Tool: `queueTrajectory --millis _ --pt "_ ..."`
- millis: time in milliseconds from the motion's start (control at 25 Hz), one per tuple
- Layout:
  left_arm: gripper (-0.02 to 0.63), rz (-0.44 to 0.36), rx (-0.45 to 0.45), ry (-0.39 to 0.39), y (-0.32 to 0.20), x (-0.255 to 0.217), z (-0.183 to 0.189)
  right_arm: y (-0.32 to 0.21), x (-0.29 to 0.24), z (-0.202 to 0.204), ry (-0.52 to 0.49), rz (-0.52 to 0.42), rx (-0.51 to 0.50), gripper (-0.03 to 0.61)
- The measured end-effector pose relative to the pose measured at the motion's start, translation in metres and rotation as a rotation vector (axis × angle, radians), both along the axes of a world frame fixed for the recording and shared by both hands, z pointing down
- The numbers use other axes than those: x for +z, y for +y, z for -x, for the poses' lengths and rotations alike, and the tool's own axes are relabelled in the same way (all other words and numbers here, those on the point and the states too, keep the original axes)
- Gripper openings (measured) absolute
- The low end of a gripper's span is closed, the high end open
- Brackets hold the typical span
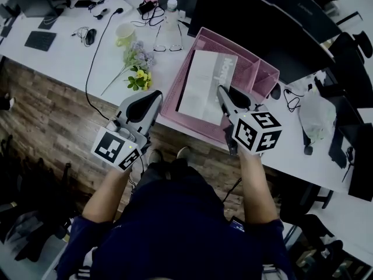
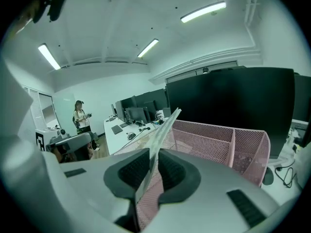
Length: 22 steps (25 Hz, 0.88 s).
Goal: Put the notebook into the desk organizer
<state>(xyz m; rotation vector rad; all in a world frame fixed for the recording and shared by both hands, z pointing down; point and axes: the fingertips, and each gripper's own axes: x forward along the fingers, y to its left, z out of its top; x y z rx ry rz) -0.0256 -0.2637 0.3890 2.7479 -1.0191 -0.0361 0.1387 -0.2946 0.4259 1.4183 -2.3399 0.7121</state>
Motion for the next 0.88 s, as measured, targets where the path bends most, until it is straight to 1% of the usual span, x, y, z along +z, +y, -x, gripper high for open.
queueTrajectory --millis 240,600,720,800,880 --pt "0.034 0.003 -0.012 0.001 -0.015 0.0 0.001 -0.019 0.01 0.0 0.028 0.047 -0.008 0.074" --pt "0.034 0.011 -0.007 0.002 -0.027 0.003 -0.002 -0.037 0.01 -0.016 0.093 0.055 0.016 0.088" --pt "0.034 0.015 0.0 0.002 -0.029 0.005 -0.005 -0.037 0.012 -0.017 0.126 0.056 0.018 0.109" --pt "0.034 0.018 0.004 0.003 -0.029 0.006 -0.007 -0.036 0.014 -0.018 0.16 0.06 0.01 0.149" --pt "0.034 0.02 0.008 0.003 -0.029 0.006 -0.008 -0.034 0.016 -0.019 0.188 0.064 0.002 0.155"
